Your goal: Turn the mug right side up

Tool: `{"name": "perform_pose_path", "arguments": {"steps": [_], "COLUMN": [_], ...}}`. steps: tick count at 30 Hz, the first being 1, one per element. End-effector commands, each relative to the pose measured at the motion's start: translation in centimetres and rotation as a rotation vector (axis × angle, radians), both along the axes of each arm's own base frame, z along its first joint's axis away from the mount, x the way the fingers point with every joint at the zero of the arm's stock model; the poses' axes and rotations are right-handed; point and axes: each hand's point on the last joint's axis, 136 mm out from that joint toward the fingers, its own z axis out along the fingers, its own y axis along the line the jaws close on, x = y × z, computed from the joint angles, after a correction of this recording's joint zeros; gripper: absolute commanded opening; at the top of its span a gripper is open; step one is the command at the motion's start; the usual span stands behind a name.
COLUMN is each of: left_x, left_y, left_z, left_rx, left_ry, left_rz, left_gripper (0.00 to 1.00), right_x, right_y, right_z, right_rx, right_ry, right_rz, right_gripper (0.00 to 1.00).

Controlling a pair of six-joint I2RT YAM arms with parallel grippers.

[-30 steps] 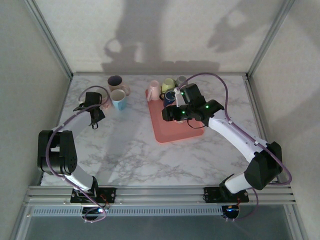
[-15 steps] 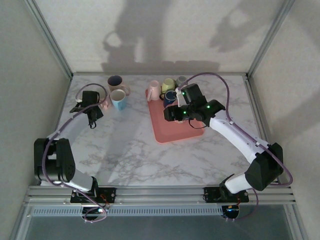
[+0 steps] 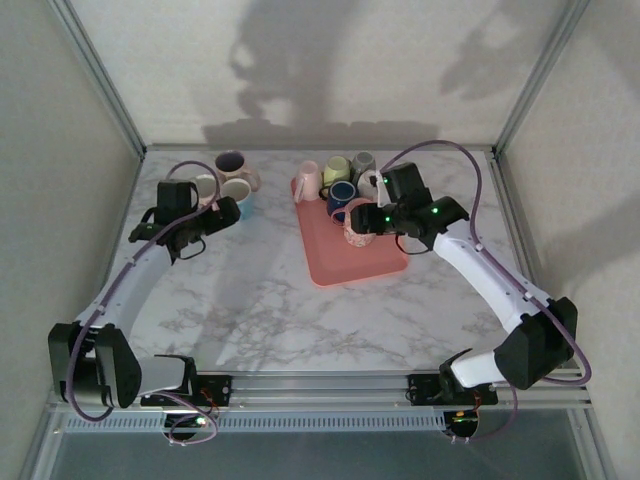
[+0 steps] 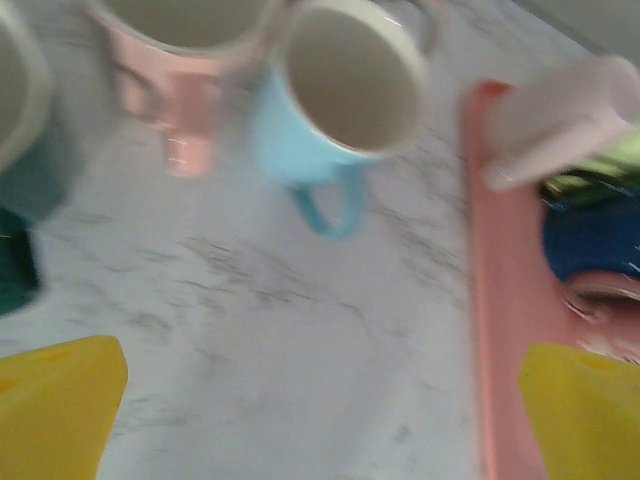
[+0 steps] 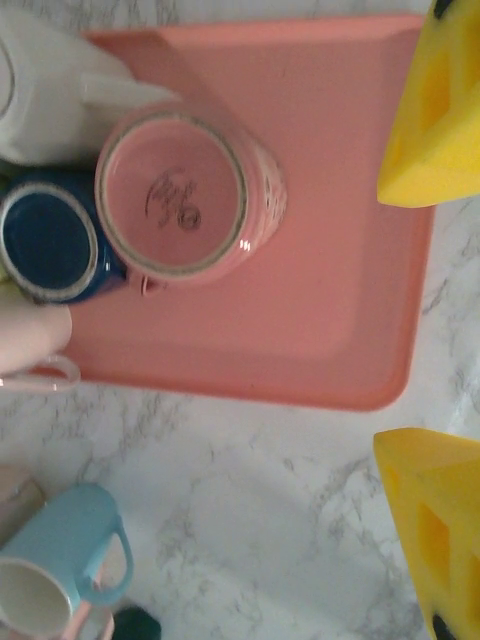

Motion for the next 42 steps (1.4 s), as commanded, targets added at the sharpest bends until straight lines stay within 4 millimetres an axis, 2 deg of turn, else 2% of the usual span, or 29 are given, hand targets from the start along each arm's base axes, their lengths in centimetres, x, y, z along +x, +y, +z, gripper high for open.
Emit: {"name": "perform_pose_path", "arguments": {"steps": [1,4,10,16,19,20,21,29,37,42], "left_x": [-0.6,-0.9,-1.7,-2.3,-2.5,-2.5,-2.5,-2.6,-3.0,-3.1], "left_y": [-3.7,-5.0,-6.0,-6.3,-6.3,-6.3,-6.3,-6.8,-7.1,-7.0], "left_z": [0.8,1.4,3.3,3.6,3.2,3.1,3.0,2.4,2.2,1.4], "left_rx": [-0.075,-0.098,-0.12,-0.096,-0.076,-0.072,-0.068,-0.074,-0.095,-0.113], "left_ry": [-0.035,-0.066,-0.16,-0.158,-0.151,-0.148,-0.147,-0.143,-0.136,-0.11], "left_rz": [-0.136,-0.171,-0.237,-0.292,-0.311,-0.316,-0.321,-0.353,-0.362,-0.341], "left_gripper": [1.0,1.0,0.99,1.0,0.99,0.99,1.0,1.0,0.99,1.0], "right_x": [0.3,0.7,2.0,3.3,3.6,3.6,3.7,5.0,7.0,7.8], "right_y": [-1.2,-1.0,0.6,0.8,1.8,1.8,1.5,0.6,1.1,0.5], "right_z": [0.5,-0.2,-1.7,-4.4,-5.8,-6.1,-6.4,-7.8,-9.6,-10.0], "right_rx": [0.004,0.07,0.196,0.204,0.26,0.261,0.255,0.158,0.085,-0.005], "right_ry": [0.004,0.048,0.113,0.127,0.166,0.168,0.163,0.151,0.167,0.152], "right_rz": [-0.075,-0.171,-0.38,-0.599,-0.683,-0.717,-0.76,-0.953,-0.981,-0.949], "right_gripper": [0.6,0.59,0.62,0.77,0.8,0.94,0.99,0.99,0.99,0.99]}}
